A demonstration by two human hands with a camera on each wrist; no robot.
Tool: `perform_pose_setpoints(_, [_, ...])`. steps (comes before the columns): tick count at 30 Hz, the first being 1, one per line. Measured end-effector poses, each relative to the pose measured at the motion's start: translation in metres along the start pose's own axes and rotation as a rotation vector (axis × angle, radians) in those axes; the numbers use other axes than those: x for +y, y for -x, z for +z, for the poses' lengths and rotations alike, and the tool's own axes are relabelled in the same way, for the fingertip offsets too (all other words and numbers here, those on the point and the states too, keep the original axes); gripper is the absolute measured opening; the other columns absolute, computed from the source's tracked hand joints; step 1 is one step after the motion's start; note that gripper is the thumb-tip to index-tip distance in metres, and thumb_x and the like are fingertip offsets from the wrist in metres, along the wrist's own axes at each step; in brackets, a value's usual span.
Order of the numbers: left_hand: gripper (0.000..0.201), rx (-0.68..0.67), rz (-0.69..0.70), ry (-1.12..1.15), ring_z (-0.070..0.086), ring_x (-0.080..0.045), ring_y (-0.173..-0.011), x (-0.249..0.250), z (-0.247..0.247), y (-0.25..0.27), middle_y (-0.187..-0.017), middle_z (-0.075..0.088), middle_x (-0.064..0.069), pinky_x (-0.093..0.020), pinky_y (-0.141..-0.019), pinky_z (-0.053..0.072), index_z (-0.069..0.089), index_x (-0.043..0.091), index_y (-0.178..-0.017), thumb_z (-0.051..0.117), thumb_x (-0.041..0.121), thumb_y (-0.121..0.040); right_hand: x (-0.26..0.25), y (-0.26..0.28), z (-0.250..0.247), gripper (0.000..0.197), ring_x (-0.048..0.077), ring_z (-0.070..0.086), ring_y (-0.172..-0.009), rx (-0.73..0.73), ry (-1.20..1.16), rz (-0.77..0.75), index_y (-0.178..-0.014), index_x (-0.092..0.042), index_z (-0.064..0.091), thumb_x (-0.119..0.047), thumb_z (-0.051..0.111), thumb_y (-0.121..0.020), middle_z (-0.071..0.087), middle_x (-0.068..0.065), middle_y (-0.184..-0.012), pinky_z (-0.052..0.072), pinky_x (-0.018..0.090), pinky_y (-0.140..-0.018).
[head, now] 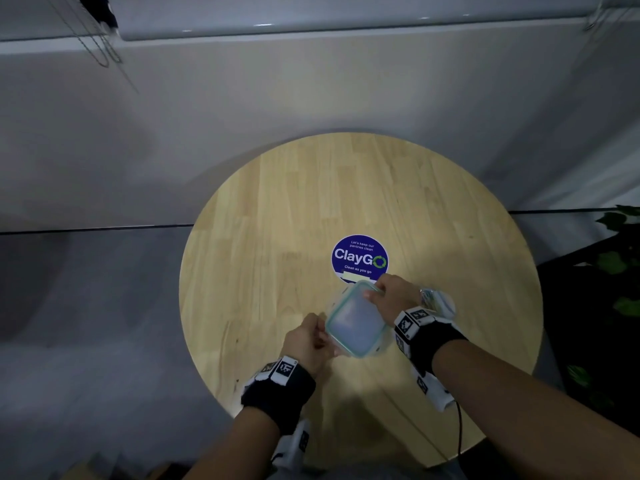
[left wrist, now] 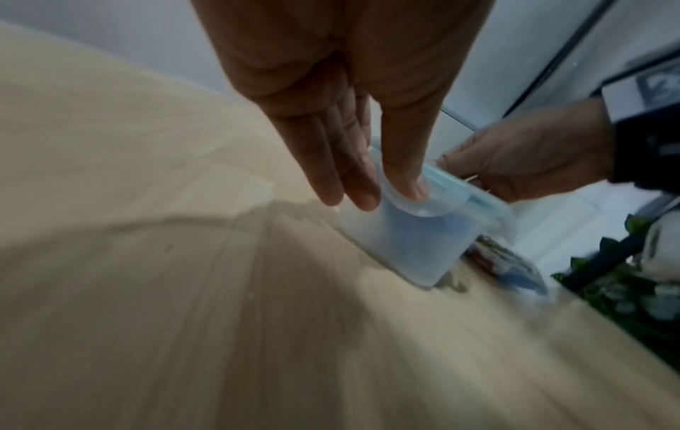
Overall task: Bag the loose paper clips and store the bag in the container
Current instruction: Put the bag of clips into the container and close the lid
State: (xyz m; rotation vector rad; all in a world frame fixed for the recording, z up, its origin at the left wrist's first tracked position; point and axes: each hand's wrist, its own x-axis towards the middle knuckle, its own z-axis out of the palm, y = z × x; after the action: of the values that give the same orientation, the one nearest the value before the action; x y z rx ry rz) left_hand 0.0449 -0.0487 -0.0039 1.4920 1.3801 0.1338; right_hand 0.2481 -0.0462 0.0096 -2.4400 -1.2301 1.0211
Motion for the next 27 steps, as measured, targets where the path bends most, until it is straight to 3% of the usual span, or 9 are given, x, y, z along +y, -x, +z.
perform_pose_setpoints(3, [0.065, -0.060, 0.146, -0.285, 0.059, -0.021, -0.096, 0.010, -0.008, -0.005, -0.115, 0.050, 0.005, -0.032, -0.080, 0.050, 0.047, 0.023, -0.120, 0.081, 0.025, -0.065, 0.000, -0.004, 0.002, 0.030, 0.027, 0.058, -0.089, -0.014, 0.089, -0.011, -0.098, -0.009, 0.059, -0.037, 0.061, -0.086, 0.064, 0.009, -0.100, 0.041, 0.029, -0.073])
perform_pose_setpoints(4, [0.075, -0.107, 0.204, -0.380, 0.053, -0.021, -0.111, 0.011, -0.009, -0.007, -0.131, 0.041, 0.002, -0.034, -0.088, 0.048, 0.038, 0.021, -0.134, 0.077, 0.028, -0.071, -0.001, -0.006, 0.003, 0.032, 0.029, 0.060, -0.095, -0.018, 0.120, -0.016, -0.101, -0.009, 0.060, -0.037, 0.060, -0.087, 0.065, 0.011, -0.104, 0.043, 0.031, -0.077])
perform_pose_setpoints(6, [0.077, -0.167, 0.288, -0.555, 0.039, -0.021, -0.129, 0.013, -0.007, -0.006, -0.149, 0.023, 0.000, -0.036, -0.098, 0.044, 0.023, 0.020, -0.145, 0.066, 0.033, -0.082, -0.003, -0.008, 0.005, 0.034, 0.031, 0.060, -0.100, -0.027, 0.149, -0.019, -0.105, -0.007, 0.059, -0.037, 0.058, -0.088, 0.065, 0.013, -0.108, 0.046, 0.034, -0.082])
perform_pose_setpoints(13, [0.066, -0.186, 0.258, -0.718, 0.046, -0.027, -0.119, 0.020, 0.007, 0.000, -0.144, 0.024, -0.005, -0.040, -0.086, 0.048, 0.023, 0.015, -0.143, 0.053, 0.038, -0.090, -0.012, -0.007, 0.013, 0.036, 0.034, 0.053, -0.110, 0.024, 0.117, -0.032, -0.116, -0.004, 0.056, -0.029, 0.058, -0.089, 0.058, 0.017, -0.121, 0.045, 0.039, -0.095])
perform_pose_setpoints(16, [0.066, -0.185, 0.261, -0.747, 0.040, -0.029, -0.126, 0.021, 0.008, 0.000, -0.150, 0.016, -0.009, -0.040, -0.094, 0.046, 0.023, 0.016, -0.143, 0.054, 0.038, -0.090, -0.009, -0.005, 0.013, 0.037, 0.032, 0.050, -0.113, 0.030, 0.002, -0.008, -0.118, -0.007, 0.056, -0.028, 0.061, -0.087, 0.057, 0.015, -0.123, 0.043, 0.038, -0.095])
perform_pose_setpoints(21, [0.074, -0.196, 0.298, -0.741, 0.026, -0.026, -0.137, 0.023, 0.006, -0.007, -0.156, 0.007, -0.007, -0.037, -0.100, 0.042, 0.025, 0.015, -0.141, 0.062, 0.043, -0.084, 0.004, 0.000, 0.010, 0.034, 0.028, 0.056, -0.104, -0.016, -0.266, 0.034, -0.114, -0.015, 0.056, -0.024, 0.066, -0.083, 0.059, 0.011, -0.117, 0.044, 0.034, -0.089])
perform_pose_setpoints(24, [0.070, -0.162, 0.326, -0.757, 0.020, -0.026, -0.141, 0.018, 0.009, -0.005, -0.157, 0.001, -0.008, -0.037, -0.100, 0.041, 0.023, 0.015, -0.142, 0.057, 0.043, -0.087, 0.011, 0.012, 0.017, 0.049, 0.029, 0.054, -0.109, 0.030, -0.331, 0.120, -0.124, -0.022, 0.046, -0.020, 0.067, -0.080, 0.054, 0.009, -0.123, 0.046, 0.040, -0.094])
perform_pose_setpoints(27, [0.072, -0.175, 0.371, -0.798, 0.011, -0.026, -0.143, 0.019, 0.010, -0.007, -0.157, -0.005, -0.011, -0.034, -0.107, 0.032, 0.020, 0.012, -0.144, 0.054, 0.043, -0.089, 0.013, 0.023, 0.028, 0.063, 0.030, 0.052, -0.113, 0.024, -0.318, 0.193, -0.130, -0.032, 0.033, -0.024, 0.066, -0.077, 0.052, 0.006, -0.127, 0.044, 0.046, -0.099])
